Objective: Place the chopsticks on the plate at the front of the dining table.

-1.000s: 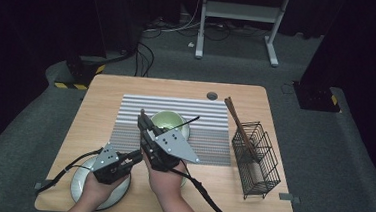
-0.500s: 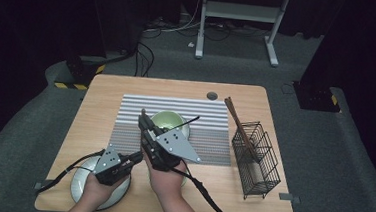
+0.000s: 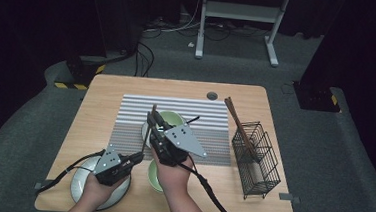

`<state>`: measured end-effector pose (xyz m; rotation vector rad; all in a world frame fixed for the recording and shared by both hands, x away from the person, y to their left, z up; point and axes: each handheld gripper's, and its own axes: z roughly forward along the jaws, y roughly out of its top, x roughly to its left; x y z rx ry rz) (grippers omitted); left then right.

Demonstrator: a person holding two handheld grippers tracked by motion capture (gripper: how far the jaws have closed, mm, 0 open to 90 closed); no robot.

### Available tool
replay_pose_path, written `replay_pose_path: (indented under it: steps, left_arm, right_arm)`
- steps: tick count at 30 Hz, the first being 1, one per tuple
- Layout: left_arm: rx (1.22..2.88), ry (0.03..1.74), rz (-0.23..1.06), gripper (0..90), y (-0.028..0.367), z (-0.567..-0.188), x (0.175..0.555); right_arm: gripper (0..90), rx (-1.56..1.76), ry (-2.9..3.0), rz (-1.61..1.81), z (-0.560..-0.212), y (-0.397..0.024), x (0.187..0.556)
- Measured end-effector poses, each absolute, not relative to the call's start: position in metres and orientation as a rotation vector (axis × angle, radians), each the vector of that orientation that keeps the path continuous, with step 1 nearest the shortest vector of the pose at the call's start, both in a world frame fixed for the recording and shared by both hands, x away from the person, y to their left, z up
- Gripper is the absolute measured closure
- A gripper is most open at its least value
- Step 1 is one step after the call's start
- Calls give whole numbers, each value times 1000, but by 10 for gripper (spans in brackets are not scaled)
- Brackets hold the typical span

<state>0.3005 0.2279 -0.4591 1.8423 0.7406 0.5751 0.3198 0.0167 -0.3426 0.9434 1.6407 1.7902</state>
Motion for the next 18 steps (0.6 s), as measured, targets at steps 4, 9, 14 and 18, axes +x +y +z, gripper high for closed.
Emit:
replay_pose_path:
  steps: [4, 9, 14, 18]
  left_arm:
    - [1836, 742, 571, 851, 229, -458, 300]
    - [1826, 735, 560, 851, 230, -458, 297]
    - [1826, 741, 548, 852, 232, -459, 297]
    - [1821, 739, 541, 852, 233, -458, 296]
  right_arm:
    - [770, 953, 1635, 1776, -344, 15, 323]
    - [721, 974, 1627, 1759, -347, 11, 328]
    - [669, 992, 1625, 1730, -350, 6, 334]
    - [647, 1015, 1626, 1706, -354, 3, 340]
